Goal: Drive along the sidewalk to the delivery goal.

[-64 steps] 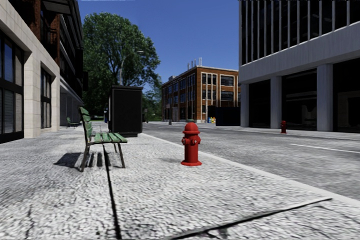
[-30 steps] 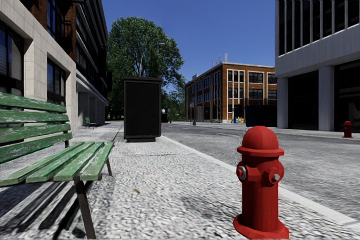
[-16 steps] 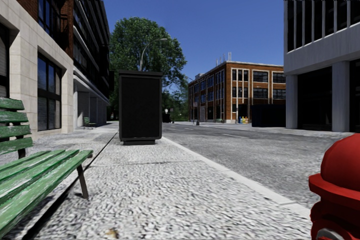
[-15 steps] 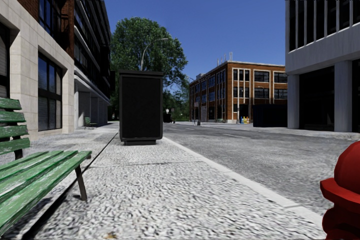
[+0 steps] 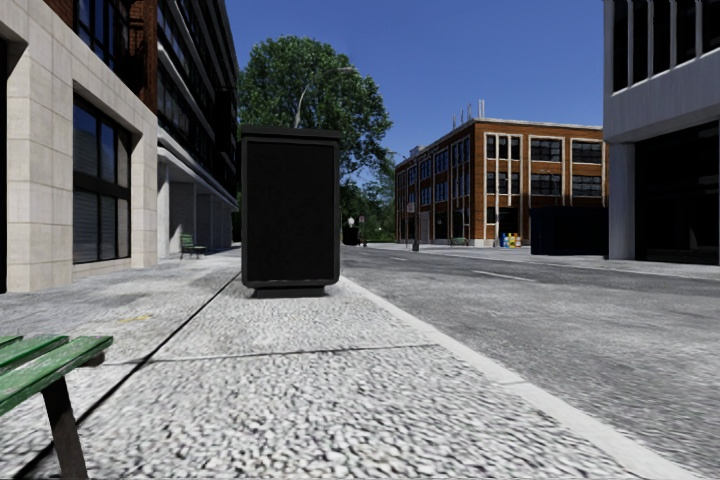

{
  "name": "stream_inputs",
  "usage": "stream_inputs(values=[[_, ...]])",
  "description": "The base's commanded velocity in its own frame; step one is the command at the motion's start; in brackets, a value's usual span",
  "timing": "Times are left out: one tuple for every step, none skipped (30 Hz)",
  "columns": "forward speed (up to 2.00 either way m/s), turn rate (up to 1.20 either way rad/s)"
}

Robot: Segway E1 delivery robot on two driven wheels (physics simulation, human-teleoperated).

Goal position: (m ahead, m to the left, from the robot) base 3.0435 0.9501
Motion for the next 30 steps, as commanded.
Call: stream_inputs(values=[[1.5,0.0],[1.5,0.0],[1.5,0.0],[1.5,0.0],[1.5,0.0],[1.49,0.0],[1.48,0.0],[1.45,0.0],[1.45,0.0],[1.43,0.0],[1.43,0.0],[1.42,0.0],[1.42,0.0],[1.42,0.0],[1.41,0.0],[1.41,0.0],[1.4,0.0],[1.4,0.0],[1.4,0.0],[1.4,0.0],[1.39,0.0],[1.39,0.0],[1.38,0.0],[1.38,0.0],[1.38,0.13],[1.38,0.2],[1.38,0.22],[1.38,0.22],[1.38,0.22],[1.38,0.22]])
